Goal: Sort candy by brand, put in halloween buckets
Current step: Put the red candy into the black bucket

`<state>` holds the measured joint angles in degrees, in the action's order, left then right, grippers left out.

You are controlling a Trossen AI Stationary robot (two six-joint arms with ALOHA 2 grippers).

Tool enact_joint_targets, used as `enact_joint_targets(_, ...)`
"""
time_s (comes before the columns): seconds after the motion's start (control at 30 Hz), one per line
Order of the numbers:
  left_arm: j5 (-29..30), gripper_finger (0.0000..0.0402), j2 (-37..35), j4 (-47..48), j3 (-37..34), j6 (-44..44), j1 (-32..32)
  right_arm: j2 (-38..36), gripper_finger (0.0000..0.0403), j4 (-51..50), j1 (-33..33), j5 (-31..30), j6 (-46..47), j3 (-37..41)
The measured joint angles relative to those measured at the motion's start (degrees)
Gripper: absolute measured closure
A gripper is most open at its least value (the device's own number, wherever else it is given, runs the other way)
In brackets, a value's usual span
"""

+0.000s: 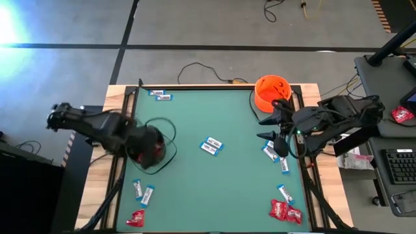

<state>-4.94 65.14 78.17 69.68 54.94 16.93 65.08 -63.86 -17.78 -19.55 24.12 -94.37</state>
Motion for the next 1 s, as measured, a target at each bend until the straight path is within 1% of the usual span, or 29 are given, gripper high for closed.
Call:
enact_joint_targets(0.1,1.40,0.0115,3.65,-0.07,5.10,10.77,13.17,0.22,0.0197,-0.74,0.00,0.05,-1.01,0.00)
enact_joint_targets(0.17,1.87,0.0114,7.33,-0.17,6.47,19.67,20.84,0.26,0.0197,-1.93,0.00,0.37,-1.21,0.00)
enact_joint_targets(0.23,-0.83,0.0114,11.69,-0.42,6.40,27.38,25.35,0.26,0.0197,-3.91,0.00,0.46,-2.25,0.00)
enact_joint_targets(0.3,-5.07,0.0114,16.01,-2.82,5.71,31.57,28.37,0.26,0.0197,-5.81,-0.07,0.46,-4.02,0.00)
enact_joint_targets(0.37,-9.86,0.0114,20.22,-7.00,5.04,33.93,30.25,0.26,0.0197,-7.30,-0.07,0.48,-5.91,0.00)
enact_joint_targets(0.43,-16.72,0.0114,24.04,-13.99,4.04,34.58,31.42,0.24,0.0197,-8.93,-0.07,0.53,-6.49,0.00)
enact_joint_targets(0.5,-22.89,0.0114,27.71,-18.81,2.76,34.38,32.18,0.24,0.0197,-12.50,-0.07,1.78,-3.87,0.00)
enact_joint_targets(0.6,-27.64,0.0114,32.45,-22.06,0.29,31.23,32.66,0.70,0.0197,-20.44,-0.54,3.65,3.05,0.29)
enact_joint_targets(0.7,-30.39,0.0114,35.93,-22.59,-2.39,26.62,32.57,0.88,0.0197,-26.03,-4.02,4.60,9.98,2.42)
enact_joint_targets(0.8,-32.57,0.0114,38.50,-27.54,-5.24,24.62,32.33,0.79,0.0197,-25.59,-8.78,5.82,12.61,5.15)
enact_joint_targets(0.87,-32.75,0.0114,39.68,-31.51,-6.24,24.61,32.33,0.76,0.0197,-24.36,-11.61,6.78,13.83,6.80)
enact_joint_targets(1.0,-32.00,0.0117,42.47,-33.21,-7.18,24.76,32.35,0.76,0.0197,-23.63,-15.35,6.67,18.87,9.50)
